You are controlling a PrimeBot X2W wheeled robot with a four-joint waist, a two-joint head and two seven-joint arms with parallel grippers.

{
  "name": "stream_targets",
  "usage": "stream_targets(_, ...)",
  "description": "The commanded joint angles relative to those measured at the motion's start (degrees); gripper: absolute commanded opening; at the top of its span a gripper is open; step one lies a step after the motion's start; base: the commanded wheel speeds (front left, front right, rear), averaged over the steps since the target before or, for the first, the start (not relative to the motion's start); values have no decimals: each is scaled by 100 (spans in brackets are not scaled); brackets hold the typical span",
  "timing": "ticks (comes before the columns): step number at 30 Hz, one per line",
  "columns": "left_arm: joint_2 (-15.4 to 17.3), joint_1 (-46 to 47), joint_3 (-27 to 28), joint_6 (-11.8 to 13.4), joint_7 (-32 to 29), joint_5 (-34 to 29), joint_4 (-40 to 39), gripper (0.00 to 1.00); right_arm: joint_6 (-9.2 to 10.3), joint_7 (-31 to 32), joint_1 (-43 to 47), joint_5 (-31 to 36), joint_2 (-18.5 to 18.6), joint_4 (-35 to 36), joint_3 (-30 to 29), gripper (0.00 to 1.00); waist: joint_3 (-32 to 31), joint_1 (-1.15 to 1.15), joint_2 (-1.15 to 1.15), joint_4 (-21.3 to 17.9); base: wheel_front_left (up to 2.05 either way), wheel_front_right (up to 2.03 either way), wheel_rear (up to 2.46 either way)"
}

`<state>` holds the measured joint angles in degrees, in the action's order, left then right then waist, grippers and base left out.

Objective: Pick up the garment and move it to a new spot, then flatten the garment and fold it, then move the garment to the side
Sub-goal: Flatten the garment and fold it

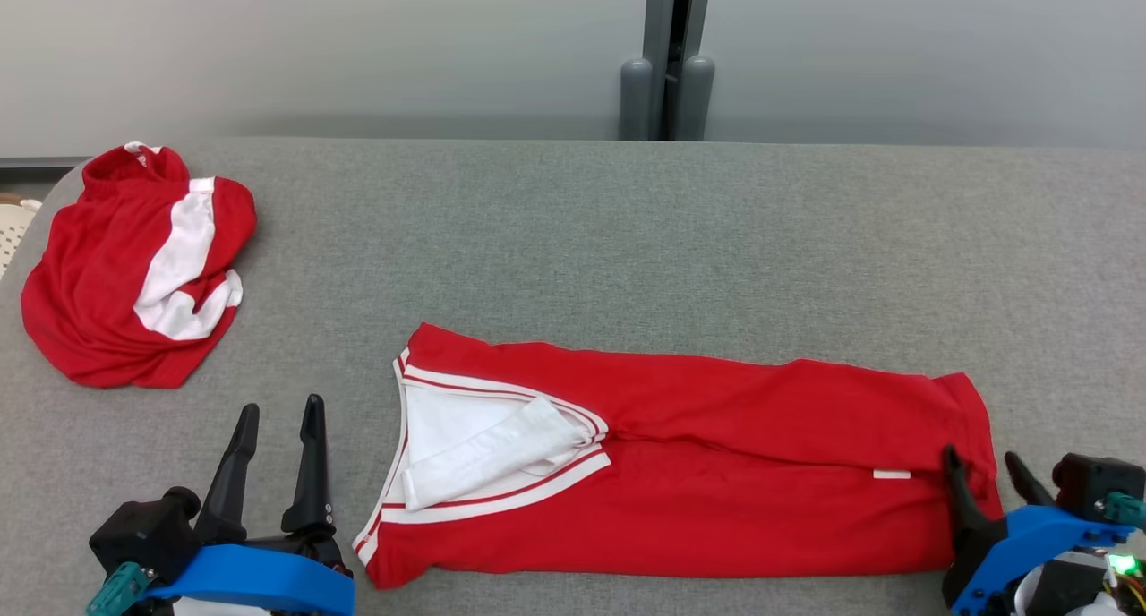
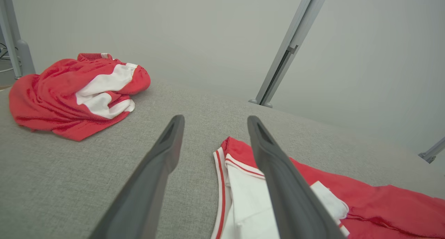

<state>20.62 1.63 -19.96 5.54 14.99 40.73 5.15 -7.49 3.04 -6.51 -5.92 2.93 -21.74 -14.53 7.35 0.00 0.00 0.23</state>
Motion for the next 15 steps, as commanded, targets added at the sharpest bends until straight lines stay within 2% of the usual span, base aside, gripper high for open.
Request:
stream_targets(1, -26, -14, 33, 20, 25, -25, 30, 100, 0, 33, -83, 18, -3, -158, 3, 100, 26, 0, 0, 38, 0, 0, 0)
stream_targets(6, -64, -35, 74, -1, 26, -66, 103, 100, 0, 277, -241, 37, -2, -796, -19, 100, 59, 0, 0, 108, 0, 0, 0)
stream_targets(7, -75, -35, 85, -9, 26, -80, 114, 100, 0, 314, -242, 47, -5, -904, -4, 67, 64, 0, 0, 115, 0, 0, 0)
stream_targets(8, -83, -33, 93, -20, 26, -91, 129, 100, 0, 332, -275, 15, -11, -985, 19, 44, 70, 0, 0, 120, 0, 0, 0)
stream_targets(11, -130, -28, 122, -24, 26, -111, 148, 100, -1, 296, -372, -94, -23, -1111, 92, 0, 76, 0, 0, 101, 0, 0, 0)
stream_targets(15, -175, -39, 151, -34, 26, -168, 165, 100, 0, 298, -539, -103, 23, -1025, 106, 0, 69, 0, 0, -19, 0, 0, 0)
